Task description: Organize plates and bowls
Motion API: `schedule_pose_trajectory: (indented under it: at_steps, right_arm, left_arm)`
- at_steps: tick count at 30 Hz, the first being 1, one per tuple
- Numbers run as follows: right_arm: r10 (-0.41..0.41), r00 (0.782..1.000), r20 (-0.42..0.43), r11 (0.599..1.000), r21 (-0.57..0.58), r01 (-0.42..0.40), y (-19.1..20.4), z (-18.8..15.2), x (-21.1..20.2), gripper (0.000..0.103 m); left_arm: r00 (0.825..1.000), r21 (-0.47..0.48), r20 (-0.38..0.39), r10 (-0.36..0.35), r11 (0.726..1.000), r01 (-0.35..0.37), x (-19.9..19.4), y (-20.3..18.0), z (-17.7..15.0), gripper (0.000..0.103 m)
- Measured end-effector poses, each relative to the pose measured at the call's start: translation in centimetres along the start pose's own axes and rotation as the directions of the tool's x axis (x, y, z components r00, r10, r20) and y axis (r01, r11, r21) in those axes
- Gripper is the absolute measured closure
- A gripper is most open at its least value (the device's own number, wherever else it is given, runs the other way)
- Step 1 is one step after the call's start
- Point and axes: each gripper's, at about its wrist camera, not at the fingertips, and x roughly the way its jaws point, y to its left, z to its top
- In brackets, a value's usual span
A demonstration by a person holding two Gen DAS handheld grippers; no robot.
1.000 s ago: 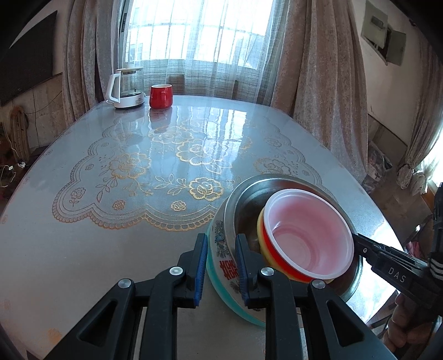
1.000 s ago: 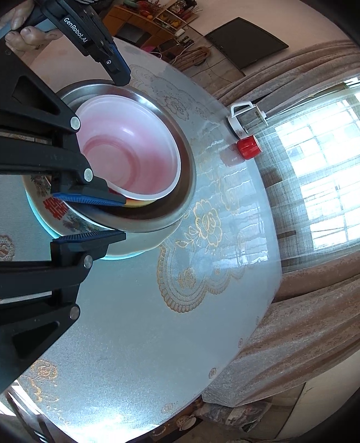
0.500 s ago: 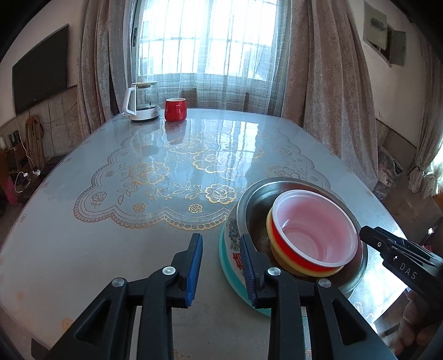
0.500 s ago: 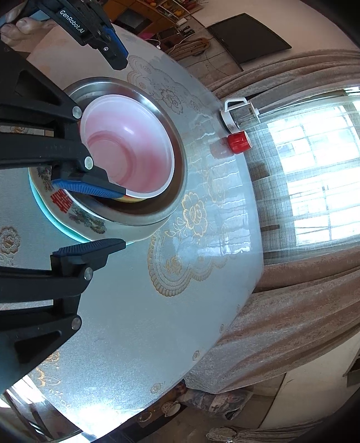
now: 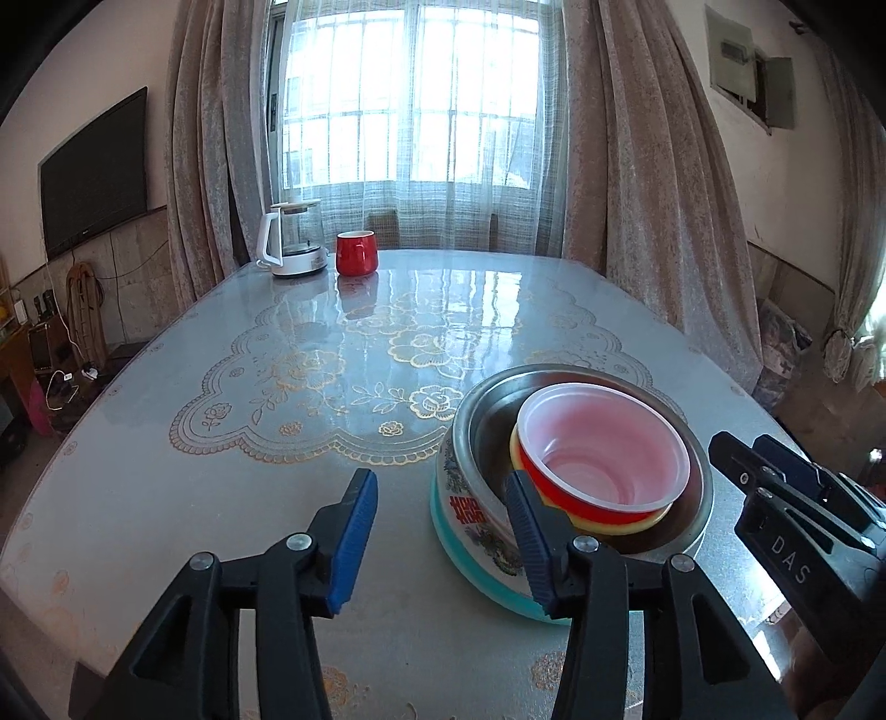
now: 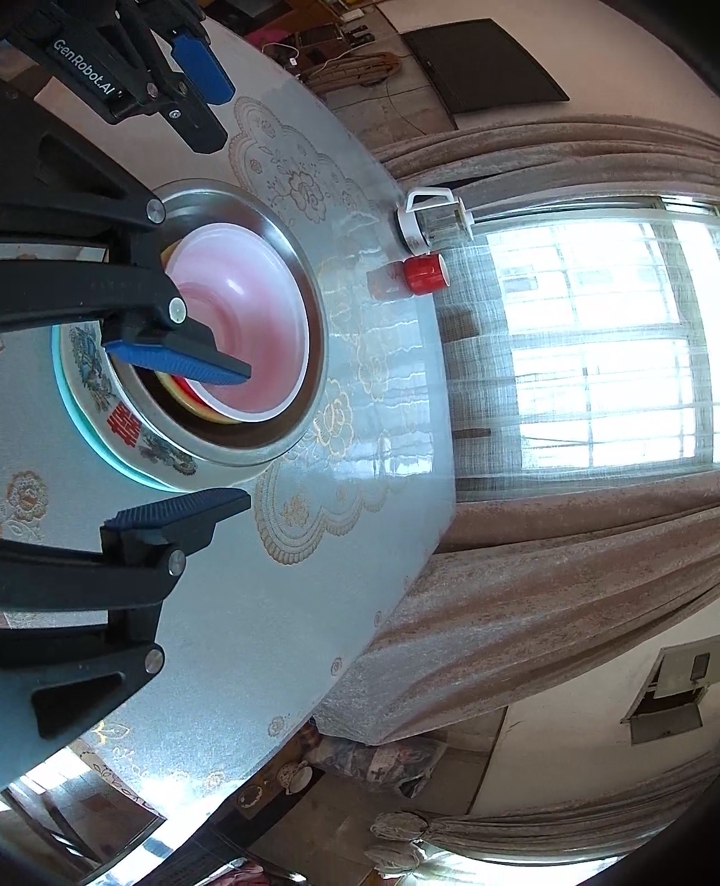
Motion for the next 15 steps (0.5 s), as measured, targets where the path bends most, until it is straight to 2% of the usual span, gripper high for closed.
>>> schedule_pose_trajectory:
  at_steps: [7,15]
  right_arm:
    - [-0.016,1.0,0.011,1.0,-0.011,0.016,0.59,-0.41,-0.09,0.063]
    - [-0.003,1.0,-0.004,1.0,-0.018,0.002,1.0,-0.74,0.07,0.063]
  left_arm:
    - [1.0,0.015,0.002,-0.012,1.0,0.012,-0.11,-0.47,-0.16,0.041]
    - [1.0,0.011,-0.002,-0.007,1.0,0.007,0.09,-0.44,-0.2,0.04]
